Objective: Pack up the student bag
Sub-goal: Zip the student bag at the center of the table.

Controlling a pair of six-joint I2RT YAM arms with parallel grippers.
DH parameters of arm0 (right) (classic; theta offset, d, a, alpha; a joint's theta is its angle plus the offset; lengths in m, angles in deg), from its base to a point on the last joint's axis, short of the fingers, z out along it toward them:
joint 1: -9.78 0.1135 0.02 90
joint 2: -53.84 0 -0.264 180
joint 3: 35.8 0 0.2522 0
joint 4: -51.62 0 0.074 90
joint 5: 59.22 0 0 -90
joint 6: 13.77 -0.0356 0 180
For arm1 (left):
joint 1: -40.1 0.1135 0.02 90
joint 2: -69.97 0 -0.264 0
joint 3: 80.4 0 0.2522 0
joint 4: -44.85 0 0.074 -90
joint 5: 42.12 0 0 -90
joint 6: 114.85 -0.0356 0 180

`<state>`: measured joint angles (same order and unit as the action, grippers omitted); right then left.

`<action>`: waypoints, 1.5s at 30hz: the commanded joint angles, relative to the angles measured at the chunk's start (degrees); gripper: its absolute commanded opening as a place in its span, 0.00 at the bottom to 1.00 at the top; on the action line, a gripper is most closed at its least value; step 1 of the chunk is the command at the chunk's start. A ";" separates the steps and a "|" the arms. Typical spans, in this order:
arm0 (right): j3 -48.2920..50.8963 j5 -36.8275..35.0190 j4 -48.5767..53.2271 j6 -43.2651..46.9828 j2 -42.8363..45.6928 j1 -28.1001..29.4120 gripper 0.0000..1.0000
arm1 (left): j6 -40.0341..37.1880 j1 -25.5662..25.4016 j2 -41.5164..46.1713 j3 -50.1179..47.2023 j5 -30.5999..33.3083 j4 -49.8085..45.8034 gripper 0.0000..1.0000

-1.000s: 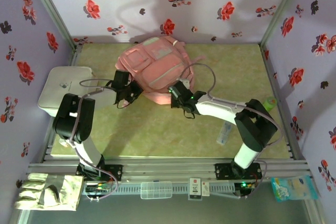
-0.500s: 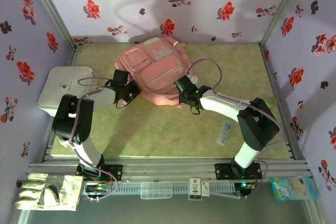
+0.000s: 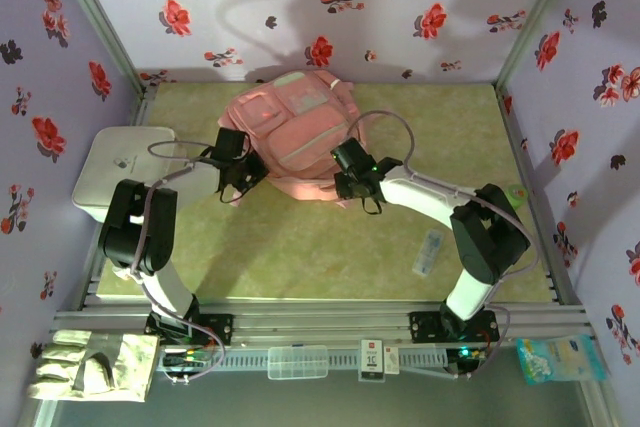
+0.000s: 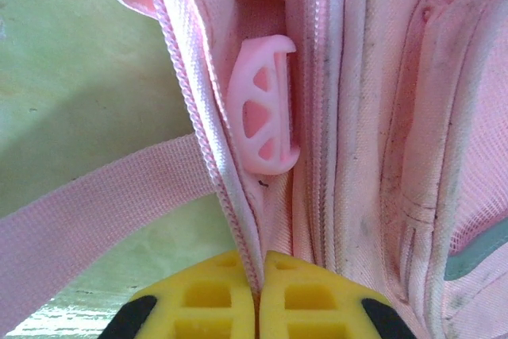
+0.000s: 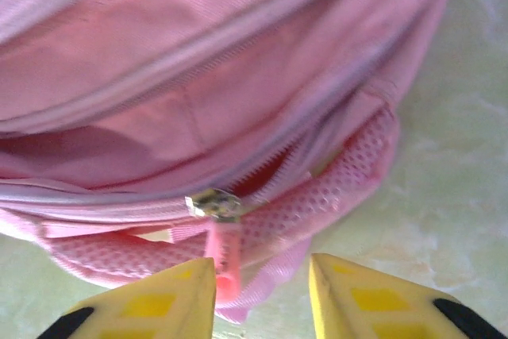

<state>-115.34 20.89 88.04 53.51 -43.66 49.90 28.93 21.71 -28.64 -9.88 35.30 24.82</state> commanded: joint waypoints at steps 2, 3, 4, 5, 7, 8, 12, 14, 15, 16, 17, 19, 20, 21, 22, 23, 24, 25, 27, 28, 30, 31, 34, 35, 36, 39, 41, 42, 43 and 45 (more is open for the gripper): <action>-4.41 2.84 1.60 5.43 -3.48 -1.15 0.37 | -1.84 0.63 0.87 1.62 1.50 -1.47 0.00; -5.33 2.94 2.10 5.87 -4.37 -1.35 0.37 | -1.87 0.63 0.87 1.61 1.42 -1.55 0.00; -5.97 3.01 2.51 6.13 -5.08 -1.44 0.37 | -1.92 0.62 0.87 1.64 1.42 -1.65 0.00; -6.74 3.03 2.85 6.41 -5.71 -1.53 0.36 | -2.00 0.57 0.96 1.61 1.42 -1.64 0.00; -7.59 3.26 3.33 6.51 -6.62 -1.53 0.36 | -2.01 0.63 0.96 1.61 1.42 -1.82 0.00; -8.10 3.02 3.87 6.23 -7.14 -1.56 0.35 | -2.10 0.63 0.92 1.52 1.42 -1.87 0.00; -8.60 1.83 6.07 4.69 -7.98 -1.56 0.34 | -2.09 0.63 0.96 1.43 1.42 -1.91 0.00; -8.16 2.21 6.72 4.03 -7.72 -1.58 0.34 | -2.10 0.62 0.96 1.43 1.42 -1.94 0.00; -8.06 2.55 7.25 3.76 -7.42 -1.54 0.34 | -2.10 0.61 0.88 1.52 1.42 -1.91 0.00; -7.84 3.04 7.59 3.70 -7.12 -1.53 0.34 | -2.10 0.56 0.87 1.53 1.42 -1.87 0.00; -7.49 3.57 7.67 3.44 -6.53 -1.53 0.35 | -2.16 0.58 0.81 1.60 1.42 -1.91 0.00; -6.98 4.57 7.76 2.97 -5.39 -1.54 0.37 | -2.19 0.64 0.70 1.69 1.42 -1.93 0.00; -6.69 5.19 7.71 2.75 -4.83 -1.53 0.37 | -2.18 0.57 0.61 1.74 1.46 -1.91 0.00; -6.50 5.86 7.78 2.52 -4.47 -1.53 0.37 | -2.19 0.56 0.52 1.78 1.42 -1.91 0.00; -6.43 6.39 7.76 2.42 -4.37 -1.53 0.36 | -2.19 0.56 0.52 1.78 1.42 -1.91 0.00; -6.38 6.63 7.71 2.42 -4.40 -1.53 0.34 | -2.10 0.57 0.52 1.72 1.42 -1.78 0.00; -6.38 6.40 7.76 2.33 -4.67 -1.53 0.32 | -2.10 0.55 0.57 1.70 1.42 -1.74 0.00; -6.55 6.09 7.96 2.33 -5.08 -1.53 0.31 | -1.99 0.60 0.52 1.70 1.41 -1.67 0.00; -7.16 5.55 8.75 2.38 -6.34 -1.54 0.28 | -1.98 0.59 0.60 1.70 1.42 -1.73 0.00; -7.57 5.42 9.04 2.20 -6.84 -1.53 0.28 | -1.97 0.58 0.69 1.72 1.46 -1.74 0.00; -8.12 5.14 9.50 1.83 -7.83 -1.53 0.27 | -2.18 0.56 0.87 1.67 1.42 -1.82 0.00; -8.34 5.22 9.71 1.80 -8.09 -1.54 0.27 | -2.19 0.55 0.95 1.61 1.42 -1.91 0.00; -8.49 5.76 9.90 1.67 -8.74 -1.53 0.27 | -2.18 0.62 1.03 1.52 1.45 -1.92 0.00; -8.57 5.76 10.15 1.63 -8.94 -1.55 0.26 | -2.17 0.59 1.12 1.52 1.42 -1.91 0.00; -8.60 5.55 10.42 1.63 -9.22 -1.56 0.23 | -2.10 0.60 1.11 1.52 1.42 -1.91 0.00; -8.61 4.16 11.07 1.45 -9.39 -1.53 0.14 | -2.19 0.63 1.14 1.66 1.37 -1.91 0.00; -8.75 2.80 11.27 1.20 -8.94 -1.53 0.08 | -2.33 0.64 1.07 1.61 1.49 -1.91 0.00; -8.59 1.74 11.18 0.95 -8.44 -1.53 0.05 | -2.37 0.63 1.05 1.67 1.57 -1.99 0.00; -8.43 0.55 11.21 0.78 -8.02 -1.53 0.04 | -2.56 0.64 0.99 1.61 1.66 -2.04 0.00; -7.84 -3.33 11.27 -0.03 -6.82 -1.49 0.02 | -2.83 0.72 1.01 1.61 1.92 -2.42 0.00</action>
<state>-123.26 24.05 95.97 54.78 -51.92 48.78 28.45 21.71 -28.64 -9.73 35.46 24.50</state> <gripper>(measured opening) 0.094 0.066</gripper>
